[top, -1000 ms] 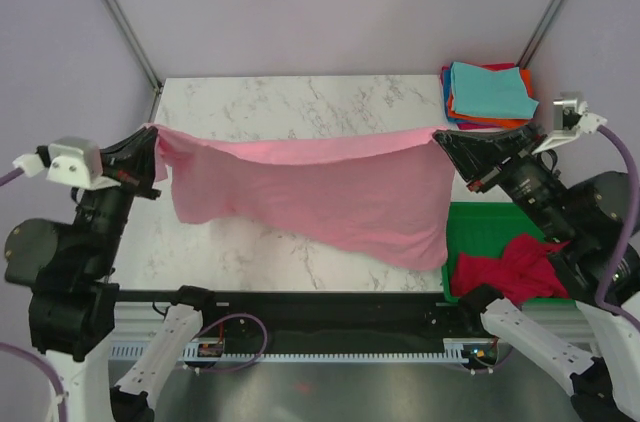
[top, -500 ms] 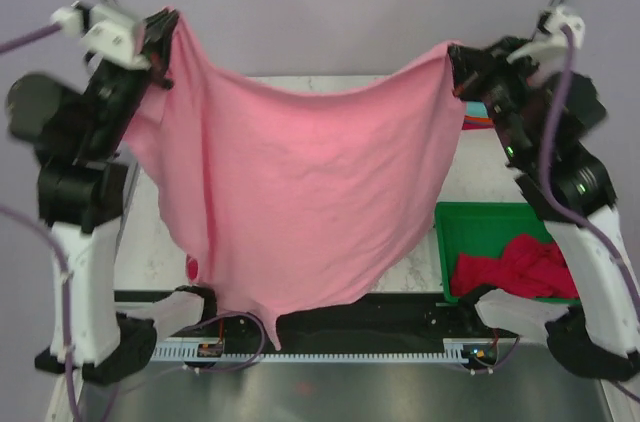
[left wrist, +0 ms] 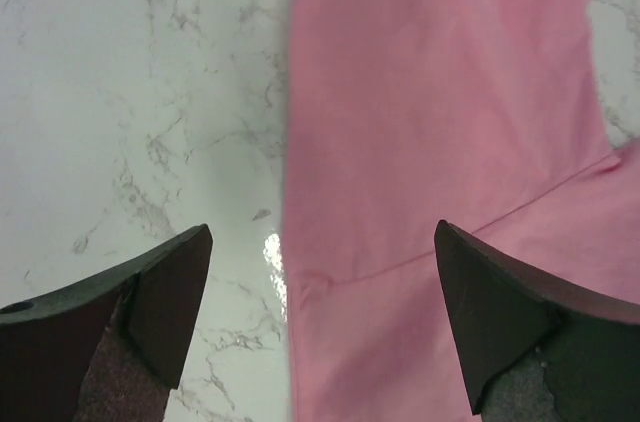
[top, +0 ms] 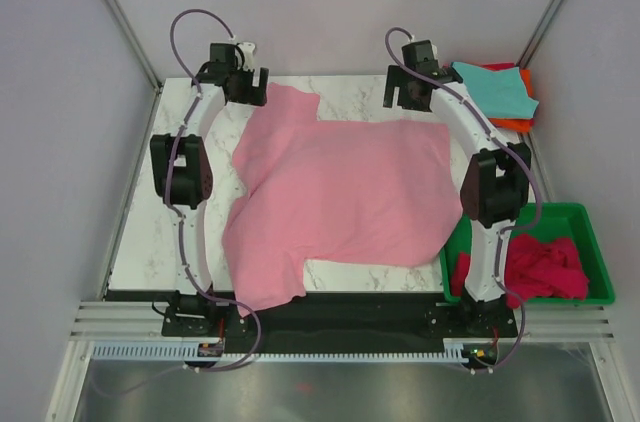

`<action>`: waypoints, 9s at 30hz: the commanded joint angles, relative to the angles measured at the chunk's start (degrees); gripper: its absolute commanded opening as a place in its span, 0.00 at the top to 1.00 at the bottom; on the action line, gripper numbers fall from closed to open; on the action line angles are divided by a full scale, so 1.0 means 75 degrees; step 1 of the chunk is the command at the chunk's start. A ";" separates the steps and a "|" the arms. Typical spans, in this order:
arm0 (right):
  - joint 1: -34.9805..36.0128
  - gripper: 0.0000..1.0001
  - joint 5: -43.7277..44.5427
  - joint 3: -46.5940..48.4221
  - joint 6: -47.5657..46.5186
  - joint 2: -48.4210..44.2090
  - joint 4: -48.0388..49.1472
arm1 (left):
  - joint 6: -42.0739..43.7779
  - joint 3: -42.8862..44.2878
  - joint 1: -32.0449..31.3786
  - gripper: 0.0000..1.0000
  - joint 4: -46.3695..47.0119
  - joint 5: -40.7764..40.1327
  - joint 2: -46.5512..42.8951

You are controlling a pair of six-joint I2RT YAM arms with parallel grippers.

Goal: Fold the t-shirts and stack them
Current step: Flatten the tshirt out, then fold the tshirt

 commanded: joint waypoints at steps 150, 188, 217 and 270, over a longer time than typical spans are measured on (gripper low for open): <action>0.2443 0.08 0.1008 -1.0422 0.4017 -0.6509 0.1840 | -0.7334 -1.1897 -0.0246 0.98 -0.0783 -0.3284 -1.1639; 0.2443 0.76 0.1394 -1.1232 0.4228 -0.6053 0.2708 | -0.6971 -1.1990 0.0400 0.98 -0.0349 -0.2311 -1.1463; 0.2233 1.00 0.0925 -0.8455 0.2929 -0.6826 0.1185 | -0.3479 -0.7820 0.0153 0.98 -0.2623 -0.0062 -0.8630; -0.0955 0.13 -0.2494 -0.5754 0.1344 -0.3400 0.2461 | -0.4298 -0.4848 0.0434 0.21 -0.2203 -0.2797 -0.5601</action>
